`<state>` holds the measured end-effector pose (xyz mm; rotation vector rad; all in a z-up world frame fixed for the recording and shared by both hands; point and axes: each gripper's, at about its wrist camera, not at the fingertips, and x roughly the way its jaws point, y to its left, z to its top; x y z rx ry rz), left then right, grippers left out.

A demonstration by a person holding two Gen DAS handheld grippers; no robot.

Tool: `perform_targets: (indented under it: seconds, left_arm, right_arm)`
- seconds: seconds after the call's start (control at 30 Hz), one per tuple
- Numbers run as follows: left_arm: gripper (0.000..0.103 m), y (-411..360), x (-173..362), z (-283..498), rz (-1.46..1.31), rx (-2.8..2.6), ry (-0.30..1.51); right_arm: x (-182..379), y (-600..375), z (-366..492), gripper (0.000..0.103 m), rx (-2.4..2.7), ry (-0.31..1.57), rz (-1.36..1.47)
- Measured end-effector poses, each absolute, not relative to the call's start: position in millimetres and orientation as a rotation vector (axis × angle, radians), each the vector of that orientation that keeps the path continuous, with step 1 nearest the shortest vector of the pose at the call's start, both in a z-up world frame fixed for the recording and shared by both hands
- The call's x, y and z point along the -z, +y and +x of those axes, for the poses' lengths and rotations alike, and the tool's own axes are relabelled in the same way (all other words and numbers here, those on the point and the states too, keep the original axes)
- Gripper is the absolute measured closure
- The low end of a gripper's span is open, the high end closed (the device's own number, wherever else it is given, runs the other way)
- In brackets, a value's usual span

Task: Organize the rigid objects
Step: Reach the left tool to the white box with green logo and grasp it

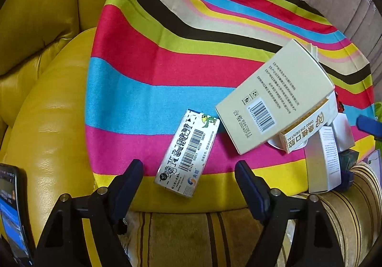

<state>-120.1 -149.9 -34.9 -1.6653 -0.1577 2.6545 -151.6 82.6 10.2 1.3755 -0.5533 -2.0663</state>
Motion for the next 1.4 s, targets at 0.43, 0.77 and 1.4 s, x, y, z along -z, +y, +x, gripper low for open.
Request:
perform_targets:
  seconds: [0.43, 0.77, 1.4]
  left_arm:
    - [0.032, -151, 45, -122, -1.680, -2.626, -0.158]
    - [0.033, -149, 45, -119, -1.679, -2.630, -0.141]
    - [0.039, -156, 43, -119, -1.675, -2.640, -0.133]
  right_arm:
    - [2, 63, -180, 0.000, 2.031, -0.603, 1.451]
    - [7, 53, -198, 0.000, 1.977, -0.639, 1.508]
    - [10, 9, -200, 0.001, 2.082, -0.256, 1.491]
